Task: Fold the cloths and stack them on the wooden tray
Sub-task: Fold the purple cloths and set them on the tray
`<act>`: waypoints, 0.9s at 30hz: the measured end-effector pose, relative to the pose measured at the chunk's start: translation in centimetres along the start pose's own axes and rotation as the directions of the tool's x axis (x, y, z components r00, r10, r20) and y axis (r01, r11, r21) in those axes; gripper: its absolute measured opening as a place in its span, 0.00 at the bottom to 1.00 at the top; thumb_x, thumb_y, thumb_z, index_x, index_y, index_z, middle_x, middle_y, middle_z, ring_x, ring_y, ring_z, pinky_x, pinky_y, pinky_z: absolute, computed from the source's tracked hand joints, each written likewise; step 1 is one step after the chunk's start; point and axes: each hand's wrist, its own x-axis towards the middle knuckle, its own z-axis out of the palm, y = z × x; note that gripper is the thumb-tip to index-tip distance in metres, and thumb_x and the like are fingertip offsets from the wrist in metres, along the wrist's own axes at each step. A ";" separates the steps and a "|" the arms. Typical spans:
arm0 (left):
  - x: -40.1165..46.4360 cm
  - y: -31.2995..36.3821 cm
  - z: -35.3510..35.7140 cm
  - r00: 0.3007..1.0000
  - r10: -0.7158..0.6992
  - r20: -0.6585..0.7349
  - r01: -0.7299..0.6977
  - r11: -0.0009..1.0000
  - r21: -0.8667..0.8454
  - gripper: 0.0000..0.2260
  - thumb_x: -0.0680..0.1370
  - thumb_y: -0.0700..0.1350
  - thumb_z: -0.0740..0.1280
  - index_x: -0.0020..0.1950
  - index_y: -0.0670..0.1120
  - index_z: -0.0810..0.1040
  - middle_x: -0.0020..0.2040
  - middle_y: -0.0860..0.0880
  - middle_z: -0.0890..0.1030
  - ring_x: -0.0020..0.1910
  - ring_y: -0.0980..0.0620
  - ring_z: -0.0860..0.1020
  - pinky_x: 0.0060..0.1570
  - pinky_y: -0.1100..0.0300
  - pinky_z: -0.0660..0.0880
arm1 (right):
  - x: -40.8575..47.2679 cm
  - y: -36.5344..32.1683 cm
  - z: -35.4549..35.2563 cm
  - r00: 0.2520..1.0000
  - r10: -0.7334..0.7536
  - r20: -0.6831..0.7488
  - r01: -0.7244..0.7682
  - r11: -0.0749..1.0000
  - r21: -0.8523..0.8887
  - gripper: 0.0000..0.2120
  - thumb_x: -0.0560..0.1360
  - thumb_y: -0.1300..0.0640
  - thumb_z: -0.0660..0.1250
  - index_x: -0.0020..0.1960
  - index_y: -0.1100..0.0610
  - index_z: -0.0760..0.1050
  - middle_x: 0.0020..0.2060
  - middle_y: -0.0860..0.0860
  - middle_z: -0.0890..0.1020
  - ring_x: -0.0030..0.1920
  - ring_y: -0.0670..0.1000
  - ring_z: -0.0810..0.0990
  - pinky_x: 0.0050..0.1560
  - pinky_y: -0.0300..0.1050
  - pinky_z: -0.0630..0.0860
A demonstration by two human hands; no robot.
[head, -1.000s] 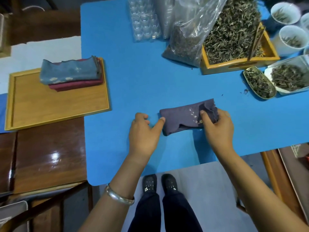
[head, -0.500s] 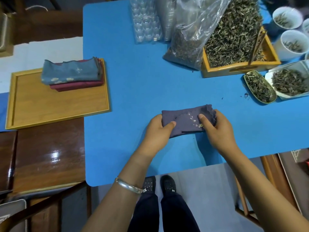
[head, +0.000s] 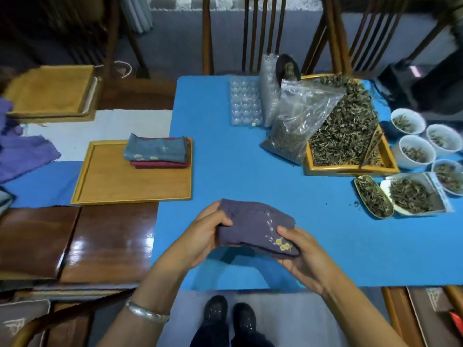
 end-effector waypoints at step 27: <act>1.4 18.5 -34.8 0.783 0.232 -0.576 0.044 0.905 0.424 0.11 0.69 0.40 0.74 0.48 0.44 0.75 0.44 0.39 0.83 0.46 0.40 0.82 0.50 0.46 0.78 | 24.1 1.9 34.2 0.929 -0.275 -0.247 0.012 0.691 -0.723 0.09 0.74 0.67 0.67 0.54 0.67 0.74 0.46 0.60 0.81 0.45 0.55 0.79 0.46 0.46 0.73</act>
